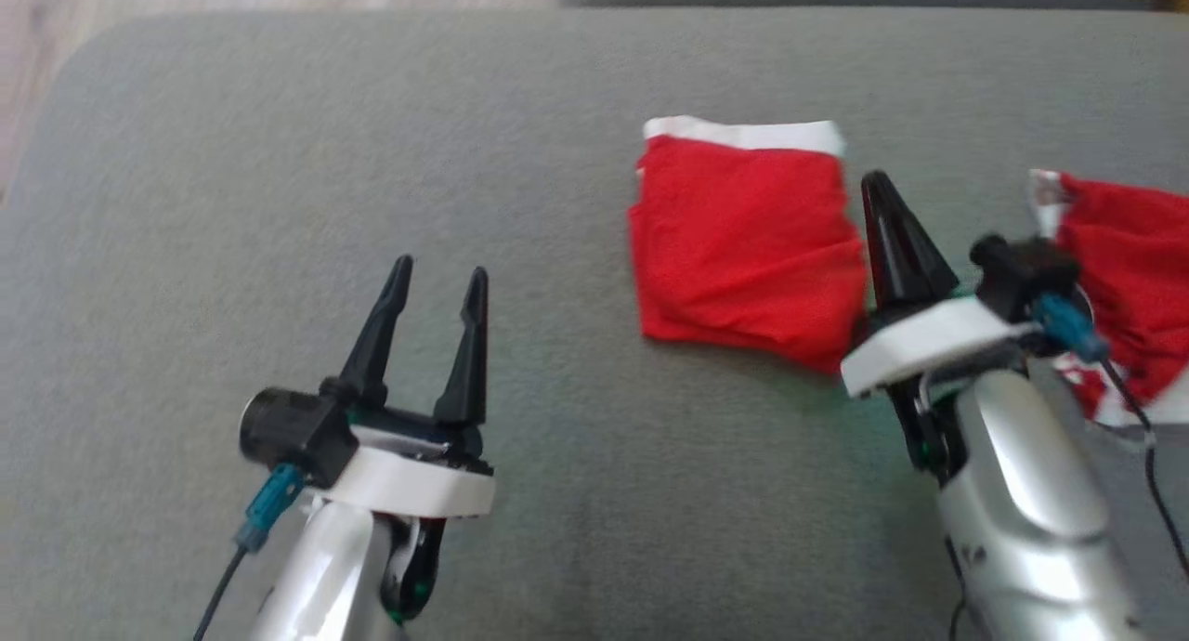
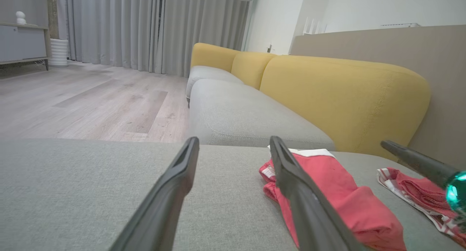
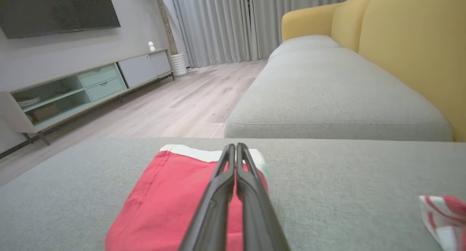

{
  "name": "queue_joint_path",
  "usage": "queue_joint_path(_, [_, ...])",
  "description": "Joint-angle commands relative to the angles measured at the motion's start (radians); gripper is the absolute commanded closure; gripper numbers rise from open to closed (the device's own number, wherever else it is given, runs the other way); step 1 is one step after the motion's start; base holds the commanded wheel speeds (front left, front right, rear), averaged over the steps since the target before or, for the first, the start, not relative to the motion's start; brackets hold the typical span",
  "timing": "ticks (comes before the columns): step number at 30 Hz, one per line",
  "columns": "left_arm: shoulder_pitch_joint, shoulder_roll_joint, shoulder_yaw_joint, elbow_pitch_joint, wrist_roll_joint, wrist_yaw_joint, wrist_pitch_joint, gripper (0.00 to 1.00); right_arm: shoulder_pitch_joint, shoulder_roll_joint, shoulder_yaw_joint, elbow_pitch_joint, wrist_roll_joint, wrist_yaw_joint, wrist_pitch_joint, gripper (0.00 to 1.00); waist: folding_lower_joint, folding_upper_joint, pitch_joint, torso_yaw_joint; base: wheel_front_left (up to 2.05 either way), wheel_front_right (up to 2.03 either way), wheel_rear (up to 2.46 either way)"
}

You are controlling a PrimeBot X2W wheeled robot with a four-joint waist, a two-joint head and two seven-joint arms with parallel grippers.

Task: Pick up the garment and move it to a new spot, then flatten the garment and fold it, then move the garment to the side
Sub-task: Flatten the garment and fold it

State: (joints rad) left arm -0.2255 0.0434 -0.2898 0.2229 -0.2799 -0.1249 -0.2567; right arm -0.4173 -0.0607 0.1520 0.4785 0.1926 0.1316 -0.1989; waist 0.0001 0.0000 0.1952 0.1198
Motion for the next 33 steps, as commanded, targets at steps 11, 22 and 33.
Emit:
queue_joint_path(11, [-0.080,0.007,-0.023,-0.016,-0.017,-0.006,-0.005,0.00,-0.235,-0.008,-0.059,0.348,-0.115,-0.001,0.037,1.00,-0.0001,0.0000,0.104,0.138,0.00,0.00,0.00])
queue_joint_path(22, [-0.078,0.007,-0.026,-0.011,-0.026,-0.002,-0.005,0.00,-0.318,0.010,0.126,0.403,0.024,-0.001,-0.043,1.00,-0.0001,0.0000,0.095,0.145,0.00,0.00,0.00])
queue_joint_path(33, [-0.082,0.007,-0.017,-0.001,-0.021,-0.001,-0.005,0.00,-0.326,0.010,0.346,0.518,0.175,-0.001,0.027,1.00,-0.0001,0.0000,0.077,0.127,0.00,0.00,0.00])
